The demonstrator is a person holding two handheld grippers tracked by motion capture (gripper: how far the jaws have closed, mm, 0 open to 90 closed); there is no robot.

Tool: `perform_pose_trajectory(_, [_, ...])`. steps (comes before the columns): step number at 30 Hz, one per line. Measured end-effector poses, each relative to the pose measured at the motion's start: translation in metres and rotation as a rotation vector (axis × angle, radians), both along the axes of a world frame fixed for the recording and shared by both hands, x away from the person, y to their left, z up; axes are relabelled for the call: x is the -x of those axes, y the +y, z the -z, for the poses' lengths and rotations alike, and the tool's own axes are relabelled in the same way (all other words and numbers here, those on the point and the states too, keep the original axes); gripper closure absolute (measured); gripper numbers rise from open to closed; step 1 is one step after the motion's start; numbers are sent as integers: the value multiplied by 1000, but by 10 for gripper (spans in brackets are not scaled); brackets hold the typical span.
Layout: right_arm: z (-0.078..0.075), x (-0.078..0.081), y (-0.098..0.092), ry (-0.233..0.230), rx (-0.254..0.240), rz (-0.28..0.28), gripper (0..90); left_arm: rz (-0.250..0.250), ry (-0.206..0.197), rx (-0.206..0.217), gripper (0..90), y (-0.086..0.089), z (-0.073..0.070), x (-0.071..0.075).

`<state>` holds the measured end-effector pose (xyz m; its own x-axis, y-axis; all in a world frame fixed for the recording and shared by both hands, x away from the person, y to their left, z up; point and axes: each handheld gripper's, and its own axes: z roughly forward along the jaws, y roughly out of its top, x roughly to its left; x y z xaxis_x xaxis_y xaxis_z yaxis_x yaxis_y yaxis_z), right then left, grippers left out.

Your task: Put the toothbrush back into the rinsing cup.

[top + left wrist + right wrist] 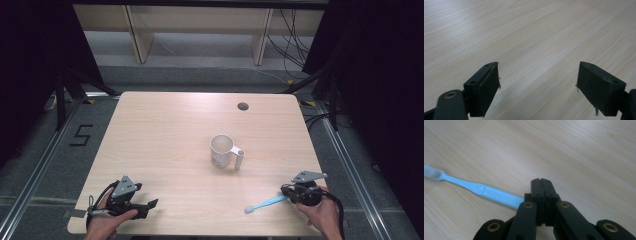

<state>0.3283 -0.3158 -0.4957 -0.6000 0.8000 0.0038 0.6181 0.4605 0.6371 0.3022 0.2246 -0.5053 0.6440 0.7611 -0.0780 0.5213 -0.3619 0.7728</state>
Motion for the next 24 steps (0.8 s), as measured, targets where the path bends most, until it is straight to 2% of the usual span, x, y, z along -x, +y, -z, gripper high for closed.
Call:
perform_pose_trajectory(1, [-2, 2, -1, 36, 14, 6, 900, -2, -1, 1, 174, 0, 0, 0])
perform_pose_trajectory(2, [1, 3, 0, 12, -14, 16, 900, -1, 0, 1, 174, 0, 0, 0])
perform_pose_trajectory(3, [0, 4, -2, 14, 11, -3, 900, 0, -1, 1, 174, 0, 0, 0])
perform_pose_trajectory(4, [-2, 6, -3, 39, 12, 5, 900, -5, -1, 7, 174, -1, 0, 0])
perform_pose_trajectory(6, [-2, 11, -1, 45, -11, 36, 900, -1, 0, 0, 174, 0, 0, 0])
perform_pose_trajectory(7, [-1, 13, -1, 19, -20, 26, 900, -2, -1, 2, 174, 0, 0, 0])
perform_pose_trajectory(8, [-1, 13, -1, 19, -20, 26, 900, -4, -2, 4, 174, 0, 0, 0])
perform_pose_trajectory(9, [-5, 14, -2, 42, -2, 6, 900, -4, 0, 3, 174, 0, 0, 0])
perform_pose_trajectory(10, [-2, 17, 1, 34, -37, 35, 900, -3, 0, 3, 174, 0, 0, 0])
perform_pose_trajectory(11, [-2, 17, -1, 27, -18, 3, 900, -2, -1, 2, 174, 0, 0, 0])
perform_pose_trajectory(12, [-5, 20, -1, 66, -11, 25, 900, -1, -4, 2, 174, 0, 0, 0])
perform_pose_trajectory(13, [-3, 20, -3, 37, -3, -2, 900, -1, -3, 3, 174, 0, 0, 0])
perform_pose_trajectory(14, [0, 21, -1, 10, -29, 16, 900, -1, -2, 2, 174, 0, 0, 0])
perform_pose_trajectory(15, [-2, 23, -2, 38, -23, 21, 900, -3, 0, 2, 174, 0, 0, 0])
perform_pose_trajectory(16, [-3, 23, -3, 42, -19, 11, 900, -4, -1, 3, 174, 0, 0, 0])
perform_pose_trajectory(17, [-5, 26, -2, 71, -19, 26, 900, -6, -2, 5, 174, 0, 0, 0])
perform_pose_trajectory(18, [-3, 26, -3, 37, -26, 8, 900, -7, -2, 6, 174, 0, 0, 0])
perform_pose_trajectory(19, [-4, 28, -3, 64, -28, 27, 900, -6, -2, 4, 175, 0, 0, 0])
perform_pose_trajectory(20, [-1, 28, -4, 36, -30, 14, 900, -6, -1, 3, 174, 0, 0, 0])
perform_pose_trajectory(21, [-3, 29, -5, 62, -22, 11, 900, -6, -1, 2, 174, 0, 0, 0])
perform_pose_trajectory(22, [-1, 33, -3, 69, -39, 39, 900, -8, -4, 5, 174, 0, 0, 0])
perform_pose_trajectory(23, [1, 31, -6, 27, -37, 4, 900, -9, -4, 6, 175, 0, 0, 1])
perform_pose_trajectory(24, [-4, 36, -3, 105, -33, 46, 900, -9, -3, 4, 175, 0, 0, 1])
